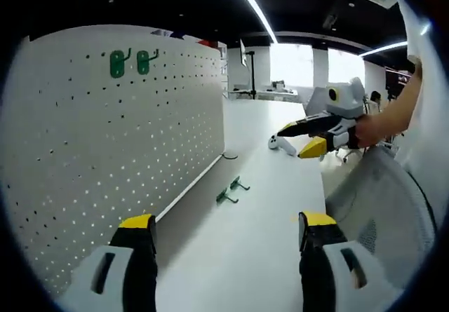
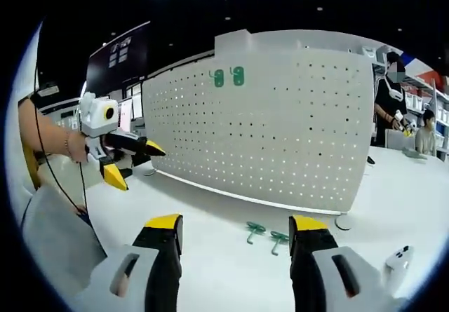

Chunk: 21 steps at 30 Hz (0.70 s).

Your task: Insert the hook assembly into the mounting plate slot until the hook locks in place.

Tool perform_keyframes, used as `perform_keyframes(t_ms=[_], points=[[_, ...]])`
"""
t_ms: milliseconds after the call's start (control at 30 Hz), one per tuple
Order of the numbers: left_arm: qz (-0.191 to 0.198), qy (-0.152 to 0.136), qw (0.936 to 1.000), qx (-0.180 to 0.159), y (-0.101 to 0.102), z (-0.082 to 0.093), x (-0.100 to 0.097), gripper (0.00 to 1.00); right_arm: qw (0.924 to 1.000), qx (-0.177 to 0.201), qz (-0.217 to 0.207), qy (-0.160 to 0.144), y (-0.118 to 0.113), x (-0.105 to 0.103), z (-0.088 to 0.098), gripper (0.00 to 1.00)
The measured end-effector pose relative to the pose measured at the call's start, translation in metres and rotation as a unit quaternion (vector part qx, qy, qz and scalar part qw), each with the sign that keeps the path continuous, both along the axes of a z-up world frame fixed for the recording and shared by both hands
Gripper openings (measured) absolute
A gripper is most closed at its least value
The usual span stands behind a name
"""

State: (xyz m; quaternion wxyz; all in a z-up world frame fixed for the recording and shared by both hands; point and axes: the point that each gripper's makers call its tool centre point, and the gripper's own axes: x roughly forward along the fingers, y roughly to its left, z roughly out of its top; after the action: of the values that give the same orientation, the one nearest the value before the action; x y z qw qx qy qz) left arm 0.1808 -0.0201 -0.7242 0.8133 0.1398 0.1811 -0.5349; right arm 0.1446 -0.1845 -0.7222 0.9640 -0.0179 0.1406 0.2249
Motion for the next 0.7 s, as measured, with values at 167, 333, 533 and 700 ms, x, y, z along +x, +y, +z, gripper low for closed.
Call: perform_keyframes(t_ms=[167,333,533,700], points=[[-0.036,-0.001,0.9991,0.021,-0.016,-0.006,0.002,0.86,1.0000,-0.001,0.005,0.002,0.001,-0.001,-0.001,0.60],[-0.070,0.003,0.9966,0.044,-0.029,-0.014,0.002,0.86,0.9999,-0.001,0.008,0.007,0.000,-0.003,-0.003,0.60],[-0.106,0.001,0.9919,0.070,-0.044,-0.021,0.004,0.88,0.9998,-0.004,0.009,0.015,0.000,-0.004,-0.008,0.61],[-0.127,-0.005,0.9887,0.079,-0.055,-0.021,0.011,0.89,0.9997,-0.005,0.012,0.020,0.001,-0.005,-0.011,0.62]])
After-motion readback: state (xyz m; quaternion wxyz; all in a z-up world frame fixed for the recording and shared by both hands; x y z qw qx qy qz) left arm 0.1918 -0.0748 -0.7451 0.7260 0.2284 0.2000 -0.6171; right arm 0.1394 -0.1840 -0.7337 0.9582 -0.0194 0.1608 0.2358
